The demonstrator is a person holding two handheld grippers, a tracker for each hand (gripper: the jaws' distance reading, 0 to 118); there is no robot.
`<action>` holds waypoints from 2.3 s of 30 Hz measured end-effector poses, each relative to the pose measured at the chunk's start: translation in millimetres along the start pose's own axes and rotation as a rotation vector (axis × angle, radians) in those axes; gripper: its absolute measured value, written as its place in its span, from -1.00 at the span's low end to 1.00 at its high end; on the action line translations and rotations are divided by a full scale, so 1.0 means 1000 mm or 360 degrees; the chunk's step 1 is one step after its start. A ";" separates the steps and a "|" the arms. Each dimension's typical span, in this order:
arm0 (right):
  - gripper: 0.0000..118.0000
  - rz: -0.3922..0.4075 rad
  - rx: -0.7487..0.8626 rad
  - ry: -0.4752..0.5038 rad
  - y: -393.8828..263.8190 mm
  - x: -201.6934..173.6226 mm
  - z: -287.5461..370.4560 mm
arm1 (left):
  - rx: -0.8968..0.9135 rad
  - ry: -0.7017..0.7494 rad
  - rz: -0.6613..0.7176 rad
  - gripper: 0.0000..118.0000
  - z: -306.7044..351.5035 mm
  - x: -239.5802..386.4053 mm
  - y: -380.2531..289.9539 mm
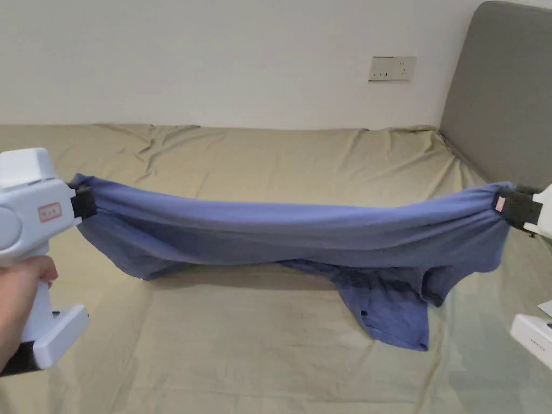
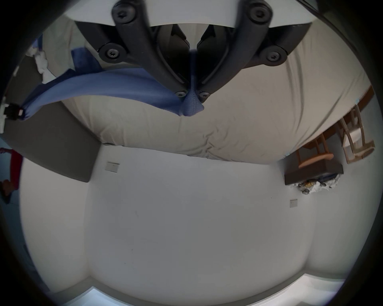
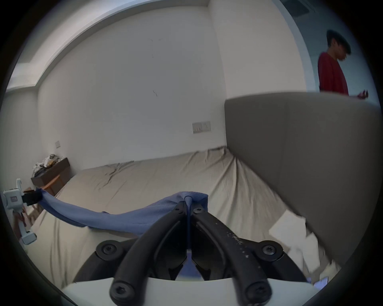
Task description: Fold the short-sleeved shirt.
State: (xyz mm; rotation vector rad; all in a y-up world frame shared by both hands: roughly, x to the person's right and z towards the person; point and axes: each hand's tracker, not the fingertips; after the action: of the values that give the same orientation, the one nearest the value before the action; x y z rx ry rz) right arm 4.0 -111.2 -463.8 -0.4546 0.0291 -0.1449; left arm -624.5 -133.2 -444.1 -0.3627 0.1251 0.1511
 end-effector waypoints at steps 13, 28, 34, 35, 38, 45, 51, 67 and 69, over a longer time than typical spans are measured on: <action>-0.94 0.0022 -0.0330 0.0001 -0.164 0.023 0.198 | -0.0270 0.0011 -0.0021 -0.95 0.203 -0.039 -0.134; -0.94 0.0269 -0.0942 -0.0079 -0.309 0.041 0.166 | -0.0898 0.0094 -0.0015 -0.95 0.215 -0.070 -0.280; -0.91 0.0252 -0.1071 -0.0073 -0.320 0.051 0.150 | -0.1067 0.0062 -0.0017 -0.92 0.194 -0.075 -0.295; -0.83 0.0256 -0.1077 -0.0066 -0.322 0.051 0.148 | -0.1089 0.0068 -0.0047 -0.79 0.193 -0.073 -0.297; 0.50 0.0261 -0.1097 -0.0091 -0.321 0.054 0.153 | -0.1046 0.0107 -0.0010 0.38 0.195 -0.080 -0.296; 0.96 -0.0009 -0.0342 -0.0130 -0.215 0.049 0.257 | -0.0308 0.0048 0.0359 0.91 0.301 -0.083 -0.201; -0.56 -0.0155 0.0121 -0.0133 -0.168 0.047 0.338 | 0.0065 0.0089 0.0294 -0.04 0.391 -0.073 -0.144; -0.99 -0.0142 0.0124 -0.0251 -0.163 0.022 0.341 | -0.0543 -0.0059 0.0239 0.50 0.312 -0.068 -0.204; -0.99 -0.0152 0.0120 -0.0244 -0.163 0.028 0.336 | -0.0618 -0.0086 0.0097 0.85 0.288 -0.063 -0.219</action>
State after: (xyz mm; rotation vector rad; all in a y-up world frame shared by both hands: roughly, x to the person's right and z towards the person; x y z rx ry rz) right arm 30.8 -113.6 -90.1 -0.3908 -0.1486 -0.2041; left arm -622.4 -239.3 -92.4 -0.7420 0.0523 0.2464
